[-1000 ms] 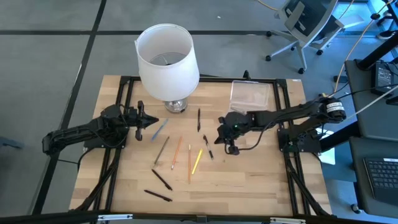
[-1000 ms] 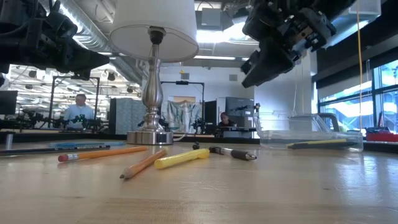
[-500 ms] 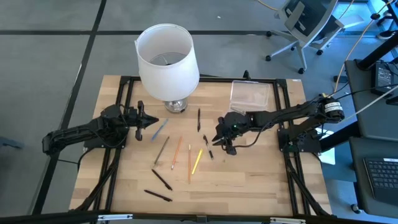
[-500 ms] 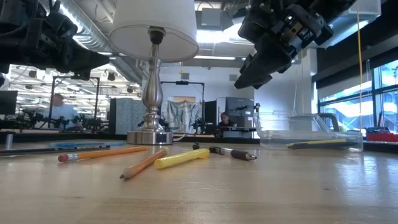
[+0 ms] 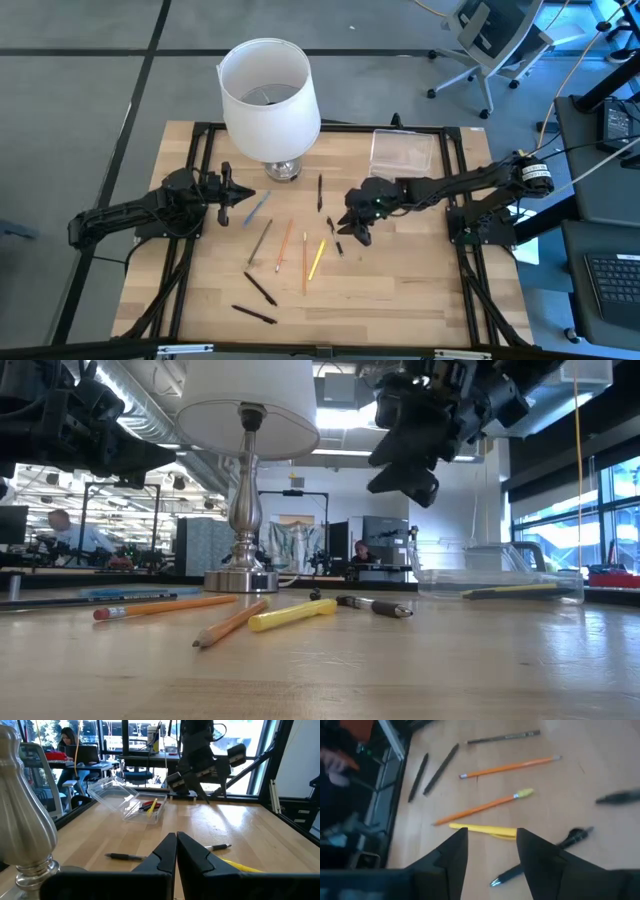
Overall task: Pick & place school supplies into a supply box
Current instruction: Put the black pen into the transparent supply box
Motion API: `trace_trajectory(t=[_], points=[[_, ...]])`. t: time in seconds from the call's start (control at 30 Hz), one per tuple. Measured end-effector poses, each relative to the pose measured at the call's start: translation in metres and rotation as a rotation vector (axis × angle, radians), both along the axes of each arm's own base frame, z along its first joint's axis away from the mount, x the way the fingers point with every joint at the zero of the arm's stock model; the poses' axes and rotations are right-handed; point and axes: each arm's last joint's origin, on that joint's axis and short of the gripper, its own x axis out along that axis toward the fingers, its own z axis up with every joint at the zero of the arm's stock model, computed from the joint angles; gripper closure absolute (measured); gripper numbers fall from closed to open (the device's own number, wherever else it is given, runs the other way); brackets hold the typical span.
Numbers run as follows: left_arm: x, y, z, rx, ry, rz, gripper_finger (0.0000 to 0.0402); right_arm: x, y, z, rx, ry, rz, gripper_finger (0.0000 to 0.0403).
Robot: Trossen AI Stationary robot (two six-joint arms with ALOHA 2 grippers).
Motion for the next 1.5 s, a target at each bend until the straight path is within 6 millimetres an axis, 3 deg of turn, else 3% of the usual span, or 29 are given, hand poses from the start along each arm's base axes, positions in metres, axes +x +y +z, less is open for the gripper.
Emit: trace_trajectory(t=[0.23, 0.43, 0.6, 0.87, 1.07, 1.5], points=[[0.0, 0.0, 0.0, 0.0, 0.0, 0.0, 0.0393, 0.0, 0.015, 0.031, -0.216, 0.212, -0.133, 0.0231], [0.0, 0.0, 0.0, 0.0, 0.0, 0.0, 0.0395, -0.006, 0.022, 0.039, -0.212, 0.32, -0.331, 0.0231], [0.0, 0.0, 0.0, 0.0, 0.0, 0.0, 0.0394, 0.002, 0.028, 0.015, -0.174, 0.389, -0.375, 0.0231], [0.0, 0.0, 0.0, 0.0, 0.0, -0.001, 0.0393, 0.032, 0.044, -0.034, -0.18, 0.531, -0.274, 0.0231], [0.0, 0.0, 0.0, 0.0, 0.0, -0.001, 0.0395, 0.047, 0.056, -0.047, -0.2, 0.554, -0.242, 0.0231], [0.0, 0.0, 0.0, 0.0, 0.0, -0.001, 0.0394, 0.055, 0.068, -0.074, -0.184, 0.574, -0.233, 0.0231]])
